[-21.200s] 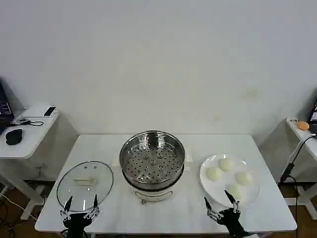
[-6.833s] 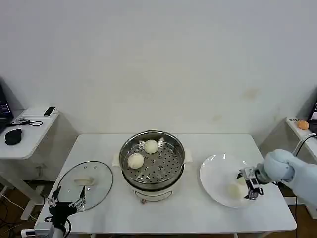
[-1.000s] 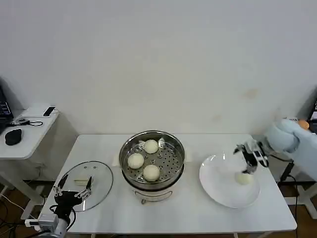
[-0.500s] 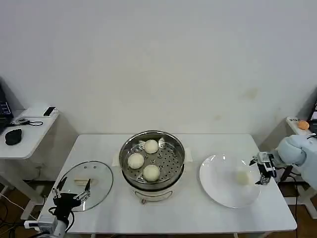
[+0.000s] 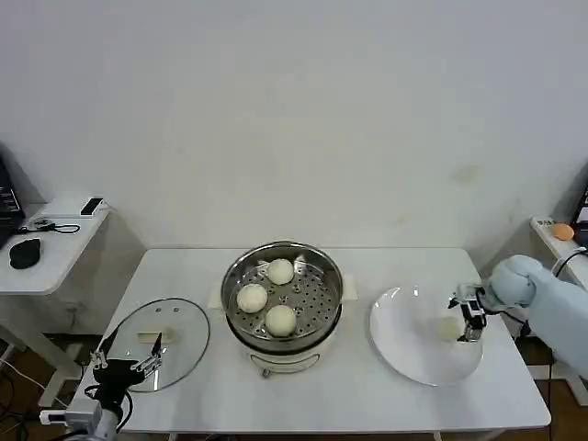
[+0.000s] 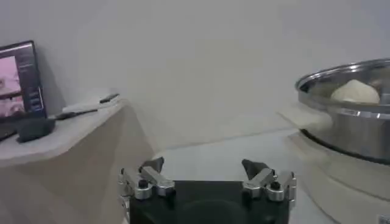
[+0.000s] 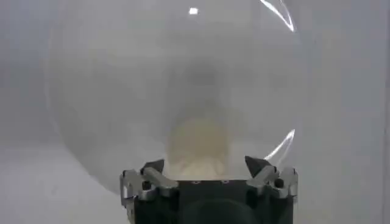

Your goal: Take steamed baozi put them in steamer then cover it.

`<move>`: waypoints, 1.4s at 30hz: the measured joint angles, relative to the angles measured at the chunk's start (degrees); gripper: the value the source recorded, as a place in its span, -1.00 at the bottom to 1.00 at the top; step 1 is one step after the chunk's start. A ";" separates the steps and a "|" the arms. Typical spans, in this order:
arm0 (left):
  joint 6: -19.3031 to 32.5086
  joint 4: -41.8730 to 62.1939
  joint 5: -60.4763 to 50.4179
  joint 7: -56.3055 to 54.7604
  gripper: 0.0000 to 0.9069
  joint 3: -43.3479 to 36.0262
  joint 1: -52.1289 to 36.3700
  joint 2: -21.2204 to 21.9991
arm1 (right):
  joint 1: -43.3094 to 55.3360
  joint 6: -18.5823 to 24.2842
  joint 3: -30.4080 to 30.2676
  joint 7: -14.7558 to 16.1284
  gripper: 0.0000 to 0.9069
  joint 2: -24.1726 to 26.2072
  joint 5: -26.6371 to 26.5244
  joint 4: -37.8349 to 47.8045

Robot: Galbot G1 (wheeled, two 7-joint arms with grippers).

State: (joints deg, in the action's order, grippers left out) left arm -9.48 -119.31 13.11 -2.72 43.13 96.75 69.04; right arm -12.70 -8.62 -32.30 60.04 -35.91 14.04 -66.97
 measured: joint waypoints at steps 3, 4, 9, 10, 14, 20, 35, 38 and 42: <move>0.01 0.16 0.04 0.00 1.00 0.11 0.04 0.07 | 0.13 -0.31 -0.04 0.09 0.62 -0.97 0.40 1.05; 0.02 0.23 0.05 0.00 1.00 0.14 0.05 0.07 | 0.14 -0.37 -0.04 0.13 0.60 -1.12 0.50 1.24; 0.05 0.41 0.10 0.00 1.00 0.16 0.06 0.16 | 0.19 -0.68 -0.09 0.65 0.47 -1.52 0.67 1.64; 0.05 0.41 0.10 0.00 1.00 0.15 0.01 0.21 | 0.24 -0.70 -0.09 0.74 0.44 -1.57 0.67 1.69; 0.05 0.43 0.07 0.00 1.00 -0.09 -0.17 0.39 | 0.58 -0.95 -0.17 1.08 0.40 -1.61 0.46 1.72; 0.03 0.46 0.10 -0.01 1.00 -0.15 -0.20 0.44 | 1.41 -1.23 -0.89 1.70 0.40 -1.23 -0.16 1.21; -0.03 0.58 0.05 -0.07 1.00 -0.94 -0.94 0.72 | 12.74 -4.21 -8.89 3.25 0.40 1.85 -6.58 -5.37; -0.03 0.68 0.03 -0.08 1.00 -1.18 -1.13 0.86 | 17.31 -5.44 -12.02 2.89 0.42 1.28 -9.35 -6.98; -0.03 0.47 0.03 -0.07 1.00 -1.12 -1.03 0.71 | 23.98 -7.22 -16.54 2.19 0.42 -0.56 -13.85 -8.83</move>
State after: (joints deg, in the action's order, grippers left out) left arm -9.51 -118.84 13.14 -2.80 42.00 95.71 69.76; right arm 11.27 -15.85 -48.84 62.23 -36.47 0.19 -75.79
